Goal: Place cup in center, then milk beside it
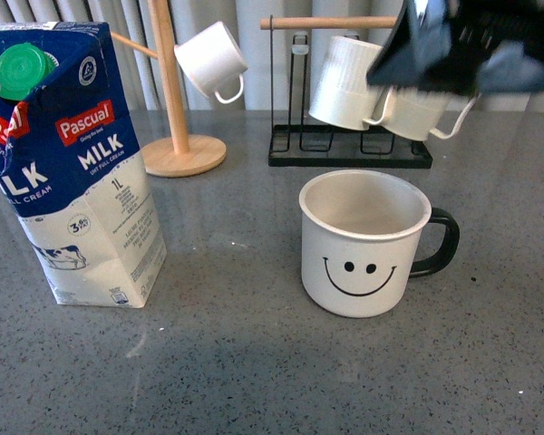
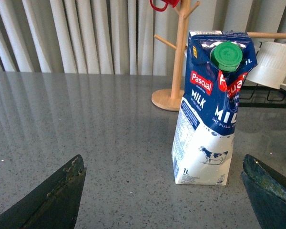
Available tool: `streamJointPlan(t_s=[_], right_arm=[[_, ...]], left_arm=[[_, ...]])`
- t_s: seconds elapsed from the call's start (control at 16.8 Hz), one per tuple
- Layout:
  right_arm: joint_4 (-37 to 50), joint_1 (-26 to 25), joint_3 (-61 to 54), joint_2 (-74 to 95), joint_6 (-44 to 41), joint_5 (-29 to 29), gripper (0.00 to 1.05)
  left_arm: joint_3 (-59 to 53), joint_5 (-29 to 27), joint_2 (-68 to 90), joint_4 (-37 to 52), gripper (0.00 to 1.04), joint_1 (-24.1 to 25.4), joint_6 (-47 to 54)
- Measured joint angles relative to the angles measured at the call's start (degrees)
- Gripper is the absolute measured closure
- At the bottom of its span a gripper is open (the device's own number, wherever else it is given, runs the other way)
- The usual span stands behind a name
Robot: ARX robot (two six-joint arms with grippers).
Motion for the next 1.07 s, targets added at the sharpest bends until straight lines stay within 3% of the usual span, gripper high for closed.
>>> streamJointPlan(t_s=[0.3, 0.42, 0.66, 0.77, 0.95, 1.07], right_arm=[[16.66, -4.52, -17.38, -26.27, 5.81, 9.55, 0.07], [17.88, -4.48, -27.28, -40.70, 5.77, 15.12, 0.07], [13.62, 2.19, -38.75, -57.57, 5.46, 28.11, 0.09], [7.17, 0.94, -43.21, -64.41, 0.04, 31.34, 0.33], [2.40, -1.20, -50.77, -75.28, -1.86, 29.44, 0.70], [2.12, -3.17, -52.94, -78.86, -2.21, 26.93, 0.81]], left_arm=[[0.00, 0.00, 0.00, 0.00, 0.07, 0.00, 0.00], [0.00, 0.00, 0.00, 0.00, 0.07, 0.00, -0.02], [0.00, 0.00, 0.00, 0.00, 0.07, 0.00, 0.00], [0.00, -0.04, 0.00, 0.00, 0.07, 0.00, -0.02], [0.00, 0.00, 0.00, 0.00, 0.07, 0.00, 0.00], [0.00, -0.11, 0.00, -0.02, 0.07, 0.00, -0.02]])
